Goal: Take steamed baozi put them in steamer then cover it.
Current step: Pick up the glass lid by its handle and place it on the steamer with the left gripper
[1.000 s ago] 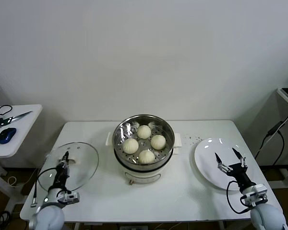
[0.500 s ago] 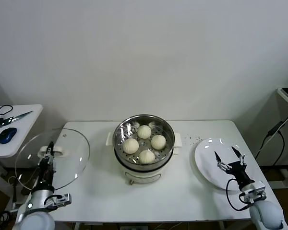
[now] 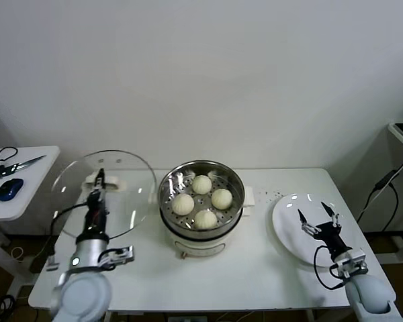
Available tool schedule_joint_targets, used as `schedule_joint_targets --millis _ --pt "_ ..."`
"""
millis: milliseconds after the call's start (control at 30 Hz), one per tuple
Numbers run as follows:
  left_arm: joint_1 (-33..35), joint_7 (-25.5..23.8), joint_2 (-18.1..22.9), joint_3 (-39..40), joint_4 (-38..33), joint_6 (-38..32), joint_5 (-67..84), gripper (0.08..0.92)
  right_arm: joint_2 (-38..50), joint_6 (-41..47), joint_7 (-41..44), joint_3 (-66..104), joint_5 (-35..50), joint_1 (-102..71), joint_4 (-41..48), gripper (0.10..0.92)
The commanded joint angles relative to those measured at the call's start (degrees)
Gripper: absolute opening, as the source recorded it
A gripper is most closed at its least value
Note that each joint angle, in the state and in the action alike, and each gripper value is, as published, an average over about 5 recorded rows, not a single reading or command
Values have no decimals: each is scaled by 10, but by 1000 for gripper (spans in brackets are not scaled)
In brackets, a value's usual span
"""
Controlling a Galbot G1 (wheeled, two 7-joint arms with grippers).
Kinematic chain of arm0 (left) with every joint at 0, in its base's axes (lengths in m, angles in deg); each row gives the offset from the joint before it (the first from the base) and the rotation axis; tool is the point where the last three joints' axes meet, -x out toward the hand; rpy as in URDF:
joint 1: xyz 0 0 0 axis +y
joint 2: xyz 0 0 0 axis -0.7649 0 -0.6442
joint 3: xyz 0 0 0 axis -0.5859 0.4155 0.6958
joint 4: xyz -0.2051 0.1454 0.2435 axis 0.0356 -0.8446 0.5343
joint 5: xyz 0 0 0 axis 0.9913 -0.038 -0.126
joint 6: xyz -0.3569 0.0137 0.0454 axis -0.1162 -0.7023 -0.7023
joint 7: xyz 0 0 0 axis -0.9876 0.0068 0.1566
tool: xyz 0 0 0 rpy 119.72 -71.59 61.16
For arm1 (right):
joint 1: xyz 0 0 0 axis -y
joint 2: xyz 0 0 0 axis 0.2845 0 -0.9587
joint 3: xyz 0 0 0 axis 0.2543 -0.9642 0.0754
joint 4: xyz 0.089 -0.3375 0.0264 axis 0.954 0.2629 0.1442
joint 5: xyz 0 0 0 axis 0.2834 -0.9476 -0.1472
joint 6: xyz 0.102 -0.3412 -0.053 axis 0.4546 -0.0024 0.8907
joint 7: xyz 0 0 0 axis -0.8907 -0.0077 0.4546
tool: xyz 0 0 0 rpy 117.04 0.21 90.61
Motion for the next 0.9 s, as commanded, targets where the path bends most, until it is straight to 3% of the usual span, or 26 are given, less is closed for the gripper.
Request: schedule_joint_targets --millis 33,200,467,900 --pt "-207 -167 44 238 32 109 -75 143 -4 -7 0 1 -21 19 28 823" --pt "-235 -203 101 267 83 117 -109 143 -7 -11 2 5 -26 18 28 823" --pt "-228 -204 196 286 144 117 -132 143 -12 -11 0 10 -33 14 27 823" --pt "-214 -161 251 284 193 110 -129 143 -19 -13 0 14 -38 16 30 823"
